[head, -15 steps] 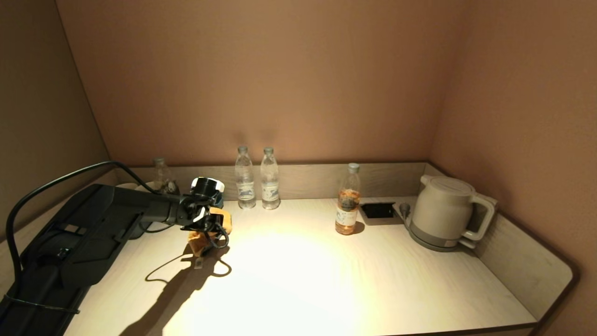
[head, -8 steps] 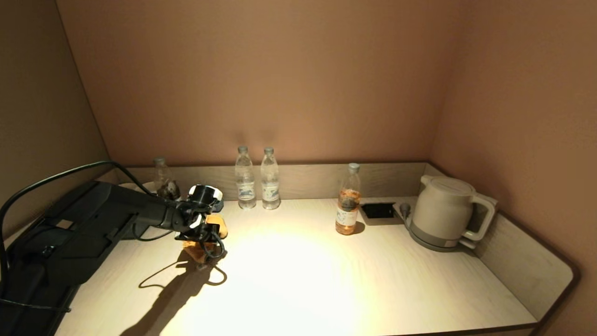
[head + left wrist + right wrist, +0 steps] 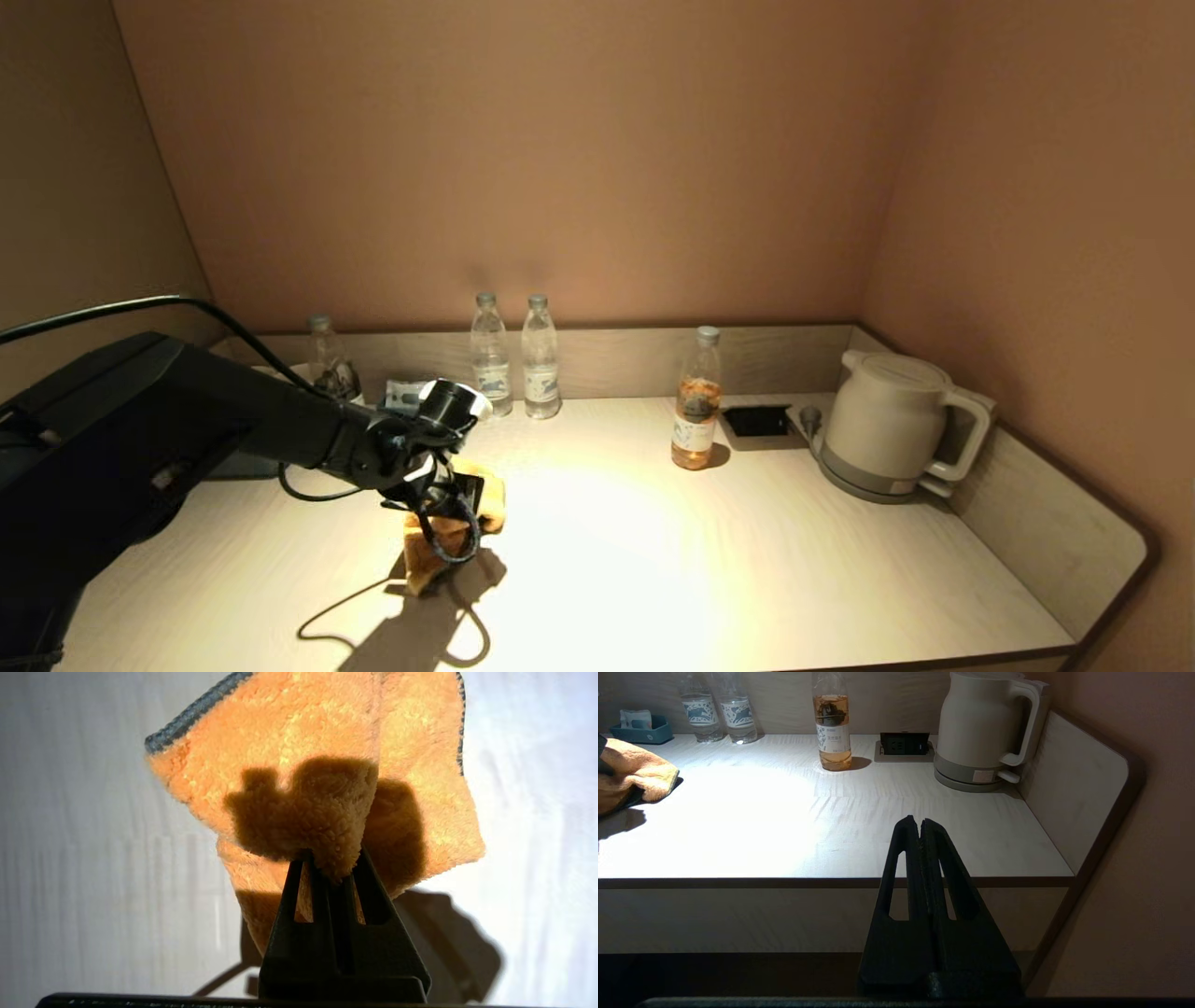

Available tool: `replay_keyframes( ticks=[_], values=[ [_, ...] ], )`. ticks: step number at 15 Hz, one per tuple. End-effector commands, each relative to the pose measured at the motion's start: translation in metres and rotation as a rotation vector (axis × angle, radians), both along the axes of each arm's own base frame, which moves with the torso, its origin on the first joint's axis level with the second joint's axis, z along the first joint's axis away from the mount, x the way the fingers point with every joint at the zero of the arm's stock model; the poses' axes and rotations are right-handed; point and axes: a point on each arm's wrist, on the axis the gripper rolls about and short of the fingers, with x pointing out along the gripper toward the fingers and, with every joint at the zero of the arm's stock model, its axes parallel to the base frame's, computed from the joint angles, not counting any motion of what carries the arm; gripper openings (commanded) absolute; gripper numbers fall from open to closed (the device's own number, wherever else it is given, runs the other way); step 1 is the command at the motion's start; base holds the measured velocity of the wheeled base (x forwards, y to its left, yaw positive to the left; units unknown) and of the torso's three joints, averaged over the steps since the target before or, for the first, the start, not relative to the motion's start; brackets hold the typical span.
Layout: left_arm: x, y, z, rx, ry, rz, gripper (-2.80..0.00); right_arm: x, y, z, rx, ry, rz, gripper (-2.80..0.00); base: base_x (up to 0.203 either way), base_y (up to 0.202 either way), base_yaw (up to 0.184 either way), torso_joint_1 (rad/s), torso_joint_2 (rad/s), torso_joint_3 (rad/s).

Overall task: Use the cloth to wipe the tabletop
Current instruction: Sweep the stains on the table

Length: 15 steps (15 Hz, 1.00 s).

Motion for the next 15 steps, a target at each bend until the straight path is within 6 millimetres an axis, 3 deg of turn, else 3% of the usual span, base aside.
replay_keyframes(
  ticks=[1, 5, 8, 10, 13, 15],
  values=[
    [-0.029, -0.017, 0.027, -0.033, -0.023, -0.06, -2.8, 0.0, 0.0, 0.0, 0.0, 0.001, 0.001, -2.8, 0.0, 0.0, 0.0, 0.0, 0.0, 0.0],
    [-0.082, -0.048, 0.029, -0.053, 0.039, -0.185, -2.8, 0.0, 0.0, 0.0, 0.0, 0.001, 0.001, -2.8, 0.0, 0.0, 0.0, 0.0, 0.0, 0.0],
    [-0.098, -0.058, 0.03, -0.059, 0.052, -0.218, -2.8, 0.0, 0.0, 0.0, 0.0, 0.002, 0.001, -2.8, 0.0, 0.0, 0.0, 0.0, 0.0, 0.0],
    [-0.122, -0.065, 0.033, -0.058, 0.065, -0.263, -2.8, 0.0, 0.0, 0.0, 0.0, 0.001, 0.001, -2.8, 0.0, 0.0, 0.0, 0.0, 0.0, 0.0],
    [-0.138, -0.044, 0.045, -0.06, 0.066, -0.246, -2.8, 0.0, 0.0, 0.0, 0.0, 0.001, 0.001, -2.8, 0.0, 0.0, 0.0, 0.0, 0.0, 0.0],
    [-0.132, -0.007, 0.048, -0.051, 0.075, -0.148, -2.8, 0.0, 0.0, 0.0, 0.0, 0.001, 0.001, -2.8, 0.0, 0.0, 0.0, 0.0, 0.0, 0.0]
  ],
)
